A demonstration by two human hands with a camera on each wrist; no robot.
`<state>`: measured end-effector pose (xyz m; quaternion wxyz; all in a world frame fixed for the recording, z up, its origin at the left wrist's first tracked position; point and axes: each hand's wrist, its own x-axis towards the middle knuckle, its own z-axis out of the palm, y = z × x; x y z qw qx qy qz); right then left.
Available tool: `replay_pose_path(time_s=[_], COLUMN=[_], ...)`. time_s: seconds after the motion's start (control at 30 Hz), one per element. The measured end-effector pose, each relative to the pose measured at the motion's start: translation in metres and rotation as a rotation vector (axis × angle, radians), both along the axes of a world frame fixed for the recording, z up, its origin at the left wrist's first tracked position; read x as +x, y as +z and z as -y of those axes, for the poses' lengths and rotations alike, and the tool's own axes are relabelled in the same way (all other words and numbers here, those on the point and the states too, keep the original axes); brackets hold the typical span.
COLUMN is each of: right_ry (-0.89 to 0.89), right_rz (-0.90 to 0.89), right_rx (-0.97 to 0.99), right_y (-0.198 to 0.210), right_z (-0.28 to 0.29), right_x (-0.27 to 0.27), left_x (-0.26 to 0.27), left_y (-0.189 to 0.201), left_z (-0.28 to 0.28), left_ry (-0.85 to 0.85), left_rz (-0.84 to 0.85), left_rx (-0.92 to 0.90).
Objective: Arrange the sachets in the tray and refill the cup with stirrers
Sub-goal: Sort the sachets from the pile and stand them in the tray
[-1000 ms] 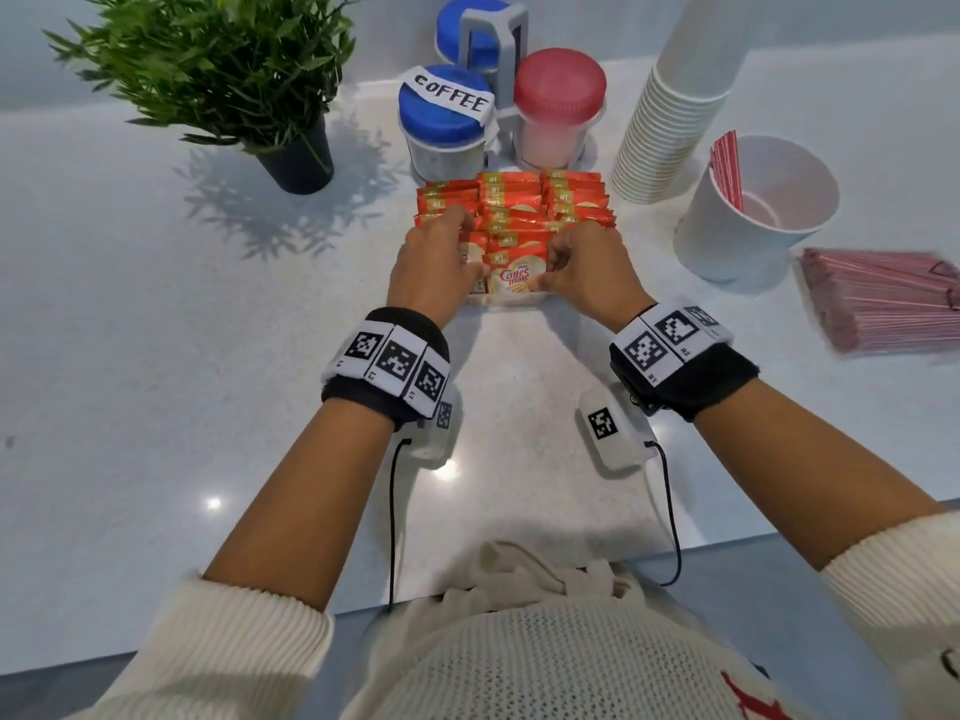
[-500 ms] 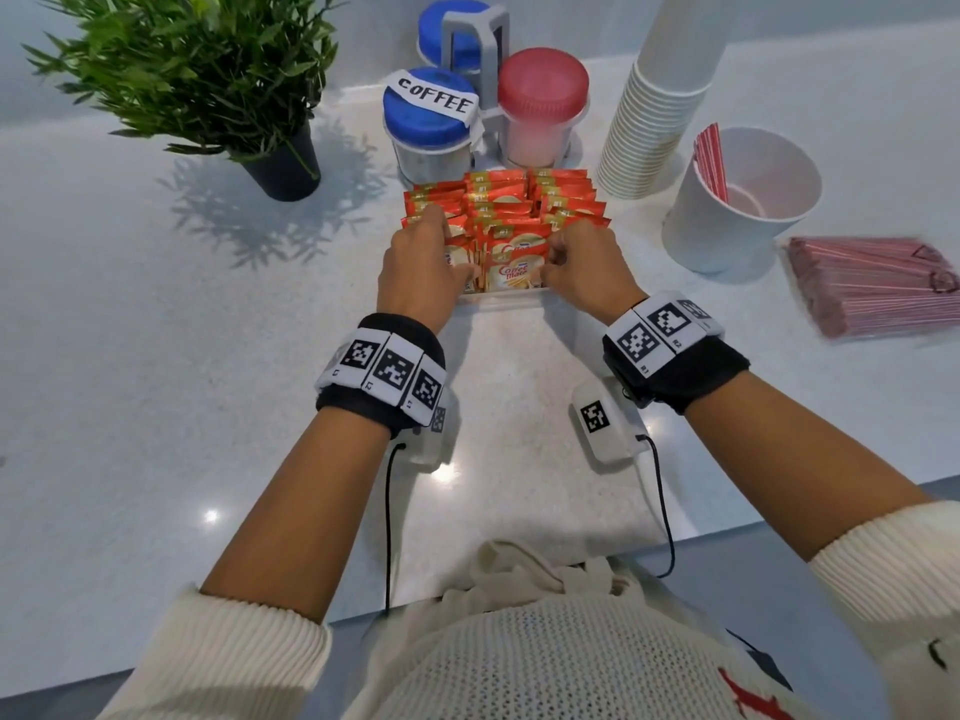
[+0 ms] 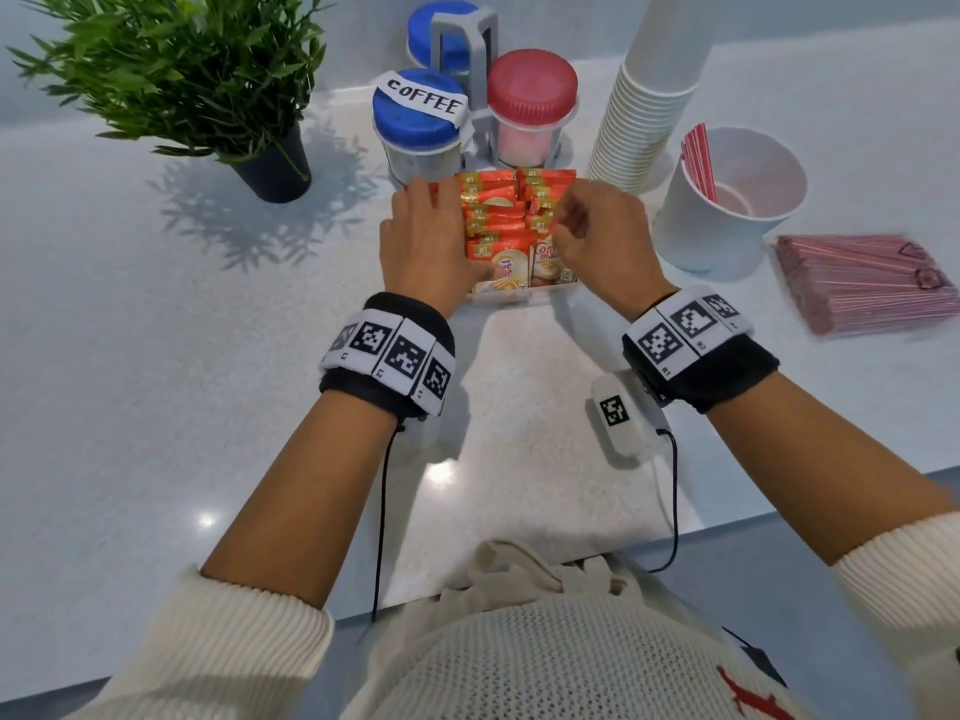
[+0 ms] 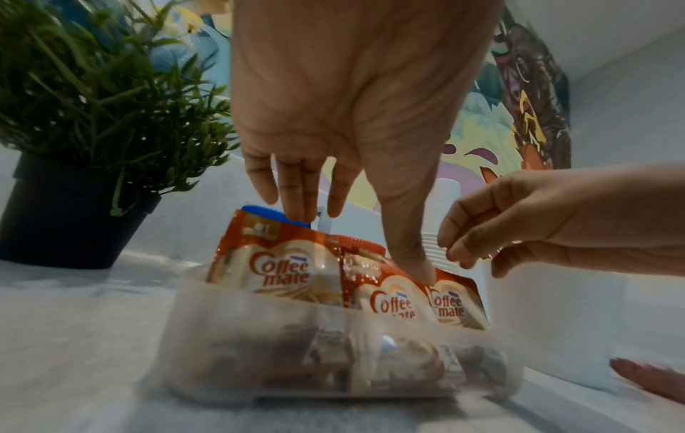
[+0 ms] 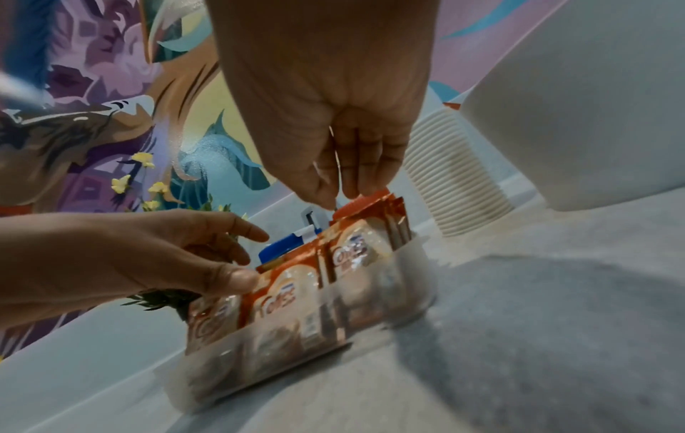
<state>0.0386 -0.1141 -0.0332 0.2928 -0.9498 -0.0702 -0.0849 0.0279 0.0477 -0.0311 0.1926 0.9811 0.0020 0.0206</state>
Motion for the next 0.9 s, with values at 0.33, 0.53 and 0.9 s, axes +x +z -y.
replay_pose_path(time_s=[0.33, 0.53, 0.9], right_ry=[0.314, 0.390, 0.308], right_rz=[-0.194, -0.156, -0.296], right_rx=[-0.382, -0.438, -0.294], right_y=[-0.023, -0.020, -0.023], right_z=[0.012, 0.021, 0.029], right_x=[0.013, 0.025, 0.014], left_x=[0.020, 0.016, 0.015], left_y=[-0.011, -0.015, -0.019], left_z=[0.025, 0.024, 0.020], left_ry=[-0.216, -0.184, -0.255], left_rz=[-0.097, -0.046, -0.097], left_rx=[0.135, 0.122, 0.141])
